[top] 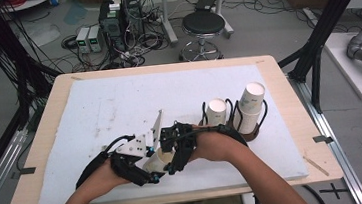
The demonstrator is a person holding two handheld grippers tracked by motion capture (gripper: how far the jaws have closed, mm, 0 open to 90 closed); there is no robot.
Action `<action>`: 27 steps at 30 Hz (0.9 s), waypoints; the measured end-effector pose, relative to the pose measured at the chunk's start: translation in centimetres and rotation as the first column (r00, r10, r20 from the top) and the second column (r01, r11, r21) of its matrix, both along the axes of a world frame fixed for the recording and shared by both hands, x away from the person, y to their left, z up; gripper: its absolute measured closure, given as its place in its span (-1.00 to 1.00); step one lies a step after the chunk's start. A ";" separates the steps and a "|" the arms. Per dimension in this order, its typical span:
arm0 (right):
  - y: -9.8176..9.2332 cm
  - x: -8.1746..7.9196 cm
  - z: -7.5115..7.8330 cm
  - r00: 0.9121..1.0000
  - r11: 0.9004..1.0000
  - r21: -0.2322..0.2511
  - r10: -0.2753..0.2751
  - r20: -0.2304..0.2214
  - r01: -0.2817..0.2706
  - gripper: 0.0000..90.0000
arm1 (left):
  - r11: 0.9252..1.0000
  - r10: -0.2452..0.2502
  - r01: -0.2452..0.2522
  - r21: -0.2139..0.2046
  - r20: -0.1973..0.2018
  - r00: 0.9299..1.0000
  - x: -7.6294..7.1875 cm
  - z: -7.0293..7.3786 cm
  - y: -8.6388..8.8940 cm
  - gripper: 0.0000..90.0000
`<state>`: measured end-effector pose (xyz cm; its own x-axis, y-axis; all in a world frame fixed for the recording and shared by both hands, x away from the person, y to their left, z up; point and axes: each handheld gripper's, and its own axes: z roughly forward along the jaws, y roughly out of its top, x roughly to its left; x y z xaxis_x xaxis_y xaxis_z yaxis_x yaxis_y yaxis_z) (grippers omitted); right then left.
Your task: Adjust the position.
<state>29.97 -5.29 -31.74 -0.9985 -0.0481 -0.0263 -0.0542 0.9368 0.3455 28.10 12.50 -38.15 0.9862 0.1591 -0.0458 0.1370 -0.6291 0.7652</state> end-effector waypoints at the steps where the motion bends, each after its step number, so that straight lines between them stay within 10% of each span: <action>1: 0.0 0.0 0.0 1.000 1.000 -0.001 0.008 0.001 -0.008 -0.16 | 1.000 -0.002 0.002 0.002 0.001 1.000 0.0 0.0 0.0 -0.21; 13: 0.1 0.0 -0.1 1.000 1.000 0.016 -0.002 0.000 0.002 -0.29 | 1.000 -0.001 0.001 -0.026 -0.007 1.000 0.0 -0.5 0.0 -0.20; 17: -0.4 0.2 0.0 1.000 0.995 0.090 -0.029 -0.012 0.030 -0.43 | 0.997 0.014 -0.016 -0.071 -0.030 0.999 0.1 -0.7 0.3 -0.24; 21: -1.2 0.6 0.3 0.997 0.977 0.202 -0.069 -0.029 0.073 -0.51 | 0.990 0.035 -0.041 -0.134 -0.046 0.998 0.3 -1.2 0.8 -0.26; 27: -3.1 1.0 1.2 0.992 0.919 0.372 -0.123 -0.041 0.129 -0.51 | 0.977 0.081 -0.090 -0.193 -0.053 0.995 0.6 -2.0 1.4 -0.26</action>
